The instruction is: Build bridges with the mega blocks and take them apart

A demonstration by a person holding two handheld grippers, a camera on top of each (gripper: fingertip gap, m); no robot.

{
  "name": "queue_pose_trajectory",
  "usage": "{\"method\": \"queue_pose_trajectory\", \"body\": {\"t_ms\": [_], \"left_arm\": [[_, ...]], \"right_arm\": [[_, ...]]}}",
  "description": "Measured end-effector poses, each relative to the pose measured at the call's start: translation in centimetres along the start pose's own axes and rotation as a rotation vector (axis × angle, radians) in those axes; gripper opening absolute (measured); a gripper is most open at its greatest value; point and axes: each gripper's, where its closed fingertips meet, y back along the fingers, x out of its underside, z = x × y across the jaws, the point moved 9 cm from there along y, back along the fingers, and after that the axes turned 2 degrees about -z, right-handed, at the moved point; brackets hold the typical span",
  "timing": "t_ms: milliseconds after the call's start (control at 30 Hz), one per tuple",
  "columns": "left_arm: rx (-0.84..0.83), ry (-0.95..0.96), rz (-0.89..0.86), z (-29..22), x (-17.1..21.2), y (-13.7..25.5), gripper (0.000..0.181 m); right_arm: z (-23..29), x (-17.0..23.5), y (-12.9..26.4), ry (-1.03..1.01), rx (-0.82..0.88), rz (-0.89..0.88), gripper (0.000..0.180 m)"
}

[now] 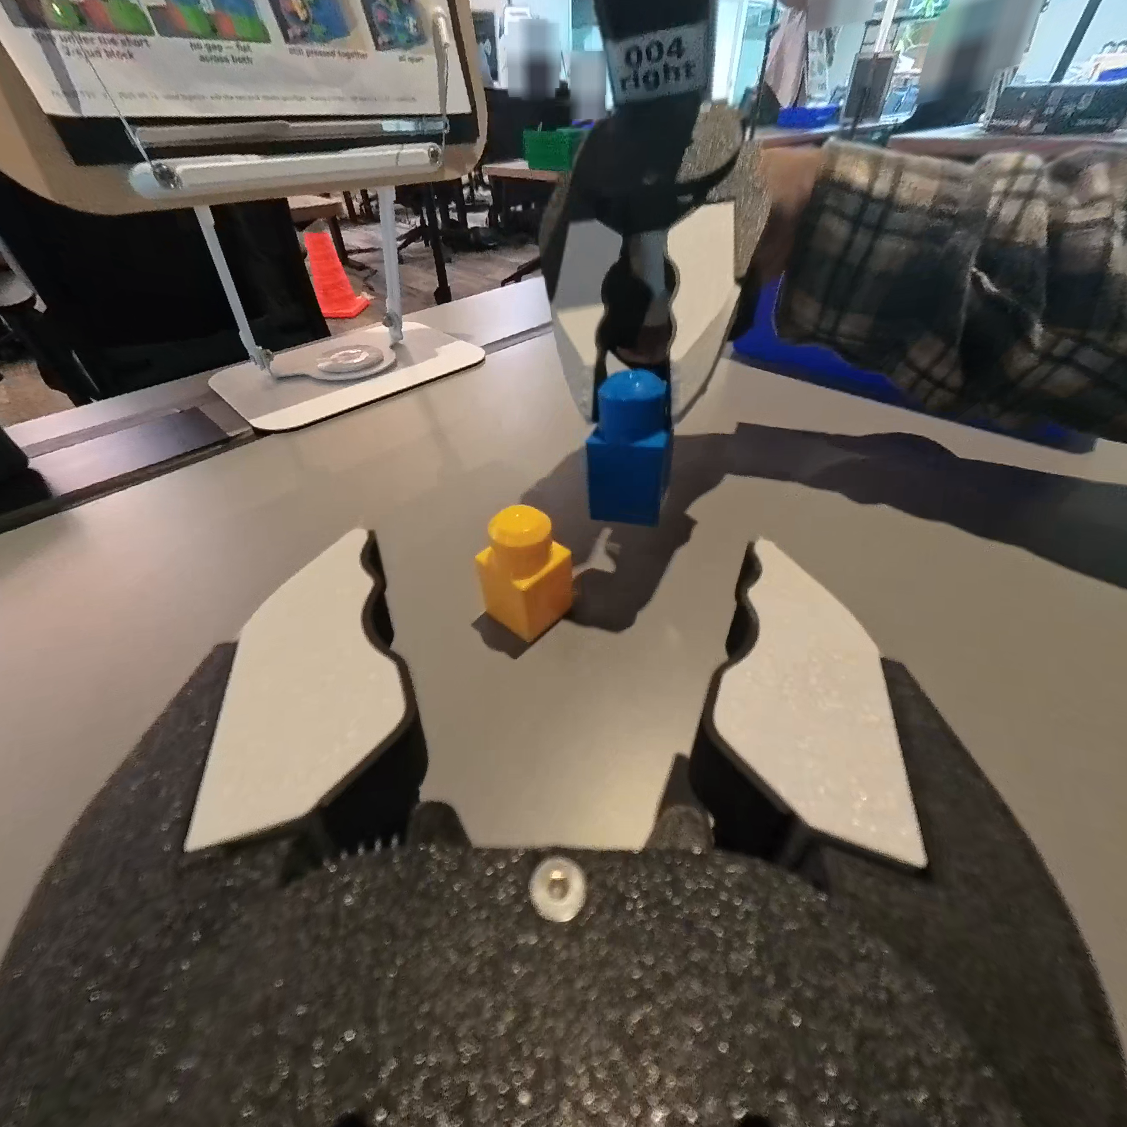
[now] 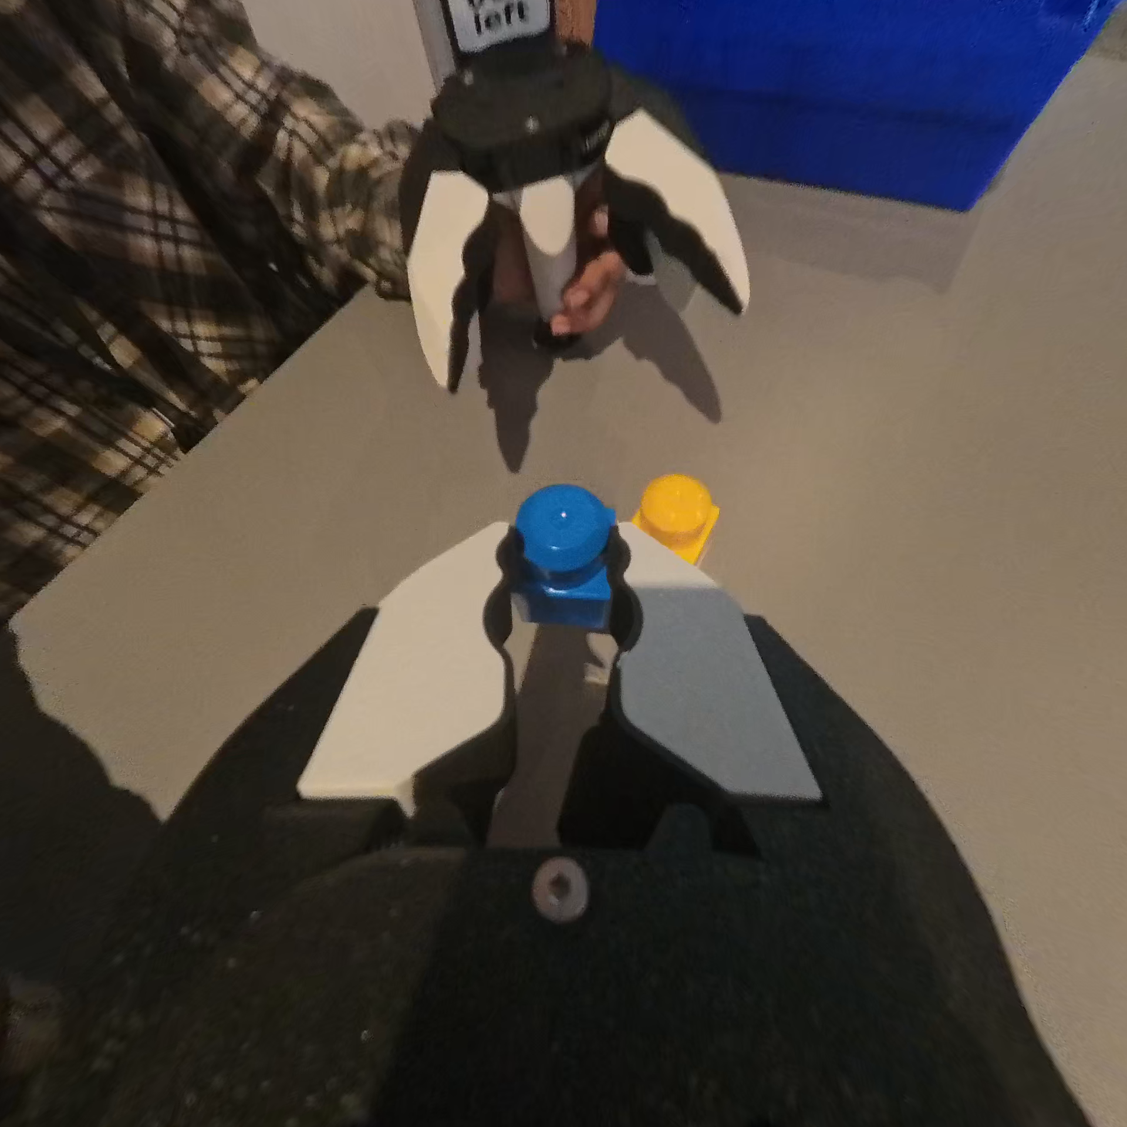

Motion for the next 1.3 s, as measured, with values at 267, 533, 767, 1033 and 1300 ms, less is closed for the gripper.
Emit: {"method": "queue_pose_trajectory", "body": {"t_ms": [267,533,767,1033,1300], "left_arm": [[-0.008,-0.016,-0.015,0.1,-0.1,0.1,0.108],[0.003,-0.021,-0.004,0.1,0.0,-0.1,0.108],[0.016,0.008,-0.022,0.3,-0.2,0.1,0.108],[0.031,-0.029,-0.054,0.2,-0.5,0.5,0.107],[0.005,-0.022,-0.072,1.0,-0.6,1.2,0.107]], "right_arm": [[-2.5,3.0,-1.8,0.039,-0.122,0.044,0.028],[-3.7,2.8,-2.8,0.147,-0.199,0.079,0.040],[-3.3,1.9,0.3,0.181,-0.027,0.009,0.053],[-5.3,0.2,-2.4,0.185,-0.103,0.054,0.043],[-6.3,0.0,-5.7,0.142,-0.256,0.135,0.029]]}}
